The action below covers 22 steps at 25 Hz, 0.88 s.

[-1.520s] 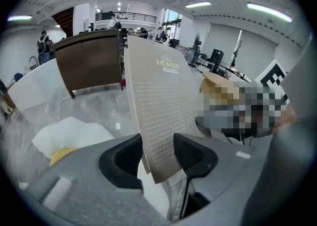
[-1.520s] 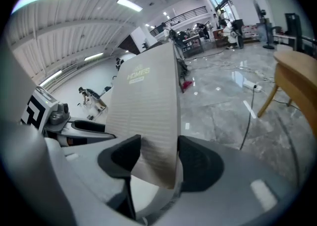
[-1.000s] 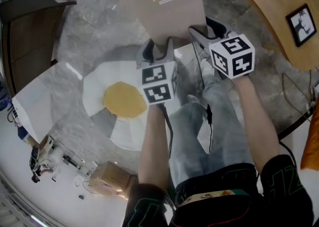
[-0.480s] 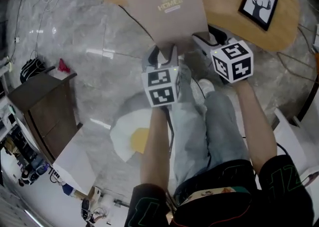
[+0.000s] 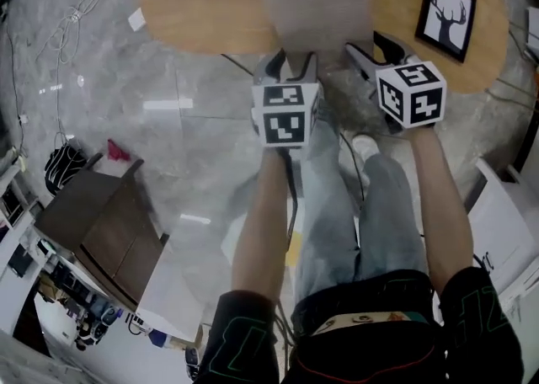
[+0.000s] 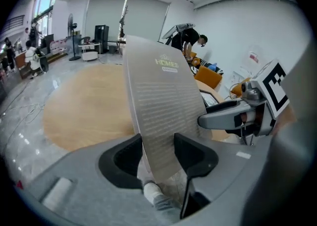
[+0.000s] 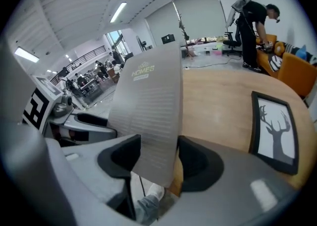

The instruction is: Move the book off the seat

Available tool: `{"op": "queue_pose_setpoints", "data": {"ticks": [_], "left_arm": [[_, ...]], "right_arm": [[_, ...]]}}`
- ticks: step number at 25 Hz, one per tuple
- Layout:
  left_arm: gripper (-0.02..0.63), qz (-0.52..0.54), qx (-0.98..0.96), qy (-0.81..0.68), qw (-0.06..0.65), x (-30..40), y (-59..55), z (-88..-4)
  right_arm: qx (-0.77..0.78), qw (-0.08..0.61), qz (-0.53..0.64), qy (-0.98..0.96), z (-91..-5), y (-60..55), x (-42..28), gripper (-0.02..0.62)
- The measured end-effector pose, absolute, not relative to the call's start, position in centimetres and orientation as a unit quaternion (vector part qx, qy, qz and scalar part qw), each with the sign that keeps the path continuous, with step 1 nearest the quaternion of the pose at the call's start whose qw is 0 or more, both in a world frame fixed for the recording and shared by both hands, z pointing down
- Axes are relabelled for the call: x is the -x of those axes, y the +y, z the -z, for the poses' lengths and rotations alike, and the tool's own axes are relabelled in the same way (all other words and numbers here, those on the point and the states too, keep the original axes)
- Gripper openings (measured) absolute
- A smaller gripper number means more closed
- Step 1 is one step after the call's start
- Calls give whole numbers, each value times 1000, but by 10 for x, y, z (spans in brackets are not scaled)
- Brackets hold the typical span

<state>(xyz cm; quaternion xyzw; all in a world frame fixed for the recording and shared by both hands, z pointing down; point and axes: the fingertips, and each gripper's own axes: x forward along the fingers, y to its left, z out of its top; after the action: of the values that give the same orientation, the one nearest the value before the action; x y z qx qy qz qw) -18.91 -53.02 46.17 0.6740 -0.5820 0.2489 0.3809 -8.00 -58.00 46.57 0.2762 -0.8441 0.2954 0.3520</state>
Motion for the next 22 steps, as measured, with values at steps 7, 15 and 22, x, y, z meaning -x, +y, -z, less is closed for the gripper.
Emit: {"op": "queue_pose_setpoints", "data": {"ticks": [7,15,22], "left_arm": [[223,-284,-720,-519,363,199,-592,-472],[233,-308,-740,-486,348,188,-643,-482],[152,-327,-733,-532,271,196,-647,-452]], "right_arm": [[-340,355,-316,-811,-476,-621,81,236],[-376,370,-316,-789,-485,-659,66,238],[-408,359,-290,-788,-450,-665,57,238]]}}
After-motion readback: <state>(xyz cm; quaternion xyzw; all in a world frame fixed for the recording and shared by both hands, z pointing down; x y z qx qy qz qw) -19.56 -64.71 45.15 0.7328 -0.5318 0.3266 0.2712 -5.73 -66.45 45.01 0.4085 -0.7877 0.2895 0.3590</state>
